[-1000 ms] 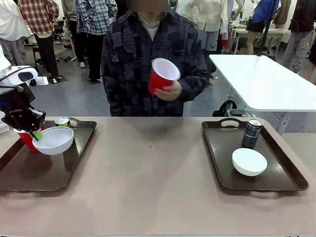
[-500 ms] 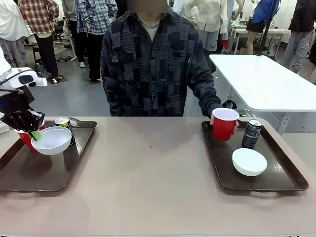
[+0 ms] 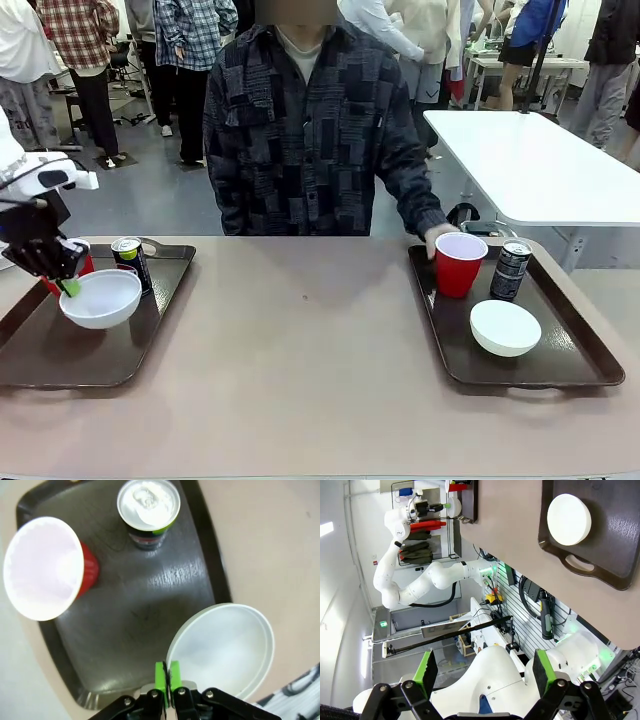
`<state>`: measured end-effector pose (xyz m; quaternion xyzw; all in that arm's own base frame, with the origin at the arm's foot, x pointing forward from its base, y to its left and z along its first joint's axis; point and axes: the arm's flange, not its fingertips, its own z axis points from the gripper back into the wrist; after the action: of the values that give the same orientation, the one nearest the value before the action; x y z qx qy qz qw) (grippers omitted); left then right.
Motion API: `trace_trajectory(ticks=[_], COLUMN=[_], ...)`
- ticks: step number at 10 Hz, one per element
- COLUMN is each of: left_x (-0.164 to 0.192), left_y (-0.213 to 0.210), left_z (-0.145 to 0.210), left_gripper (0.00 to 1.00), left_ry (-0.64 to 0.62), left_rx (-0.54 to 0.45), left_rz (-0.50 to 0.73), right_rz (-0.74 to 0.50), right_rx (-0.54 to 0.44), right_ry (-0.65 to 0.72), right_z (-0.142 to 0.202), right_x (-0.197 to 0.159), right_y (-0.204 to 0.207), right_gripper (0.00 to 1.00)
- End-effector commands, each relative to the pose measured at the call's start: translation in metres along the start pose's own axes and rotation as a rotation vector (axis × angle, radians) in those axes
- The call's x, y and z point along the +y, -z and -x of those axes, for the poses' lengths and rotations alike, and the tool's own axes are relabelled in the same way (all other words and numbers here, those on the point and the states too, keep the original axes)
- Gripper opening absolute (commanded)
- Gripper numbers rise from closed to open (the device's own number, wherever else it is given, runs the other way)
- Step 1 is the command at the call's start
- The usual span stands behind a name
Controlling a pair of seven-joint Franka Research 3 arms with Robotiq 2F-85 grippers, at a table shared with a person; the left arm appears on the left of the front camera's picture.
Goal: Prepare tableware on both trays.
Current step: Pick up a Picnic Bowl from the table and place it on a Handle tray.
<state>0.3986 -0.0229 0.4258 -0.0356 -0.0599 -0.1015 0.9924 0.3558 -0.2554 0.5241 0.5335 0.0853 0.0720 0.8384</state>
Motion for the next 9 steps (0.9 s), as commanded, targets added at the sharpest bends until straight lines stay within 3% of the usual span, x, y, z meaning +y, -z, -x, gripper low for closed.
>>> trace_trajectory(ticks=[1, 5, 6, 7, 8, 9], left_x=[0.004, 0.000, -0.001, -0.001, -0.001, -0.002], left_y=[0.024, 0.051, 0.052, 0.050, 0.051, 0.053], left_z=[0.015, 0.020, 0.022, 0.022, 0.021, 0.022], left_gripper=[0.04, 0.04, 0.63, 0.63, 1.00, 1.00], left_ry=[0.061, 0.106, 0.109, 0.108, 0.114, 0.116], left_rx=[-0.026, 0.022, 0.021, 0.028, 0.032, 0.037], left_rz=[-0.061, -0.081, -0.083, -0.096, -0.101, -0.103], right_rz=[-0.004, -0.004, -0.004, -0.004, -0.004, -0.004], right_rx=[-0.006, -0.006, -0.006, -0.006, -0.006, -0.006], right_ry=[0.009, 0.009, 0.009, 0.009, 0.009, 0.009], right_z=[0.000, 0.000, 0.000, 0.000, 0.000, 0.000], right_x=[0.002, 0.002, 0.002, 0.002, 0.002, 0.002], right_y=[-0.001, -0.001, -0.001, -0.001, -0.001, -0.001], right_gripper=[1.00, 1.00, 1.00, 1.00, 1.00, 1.00])
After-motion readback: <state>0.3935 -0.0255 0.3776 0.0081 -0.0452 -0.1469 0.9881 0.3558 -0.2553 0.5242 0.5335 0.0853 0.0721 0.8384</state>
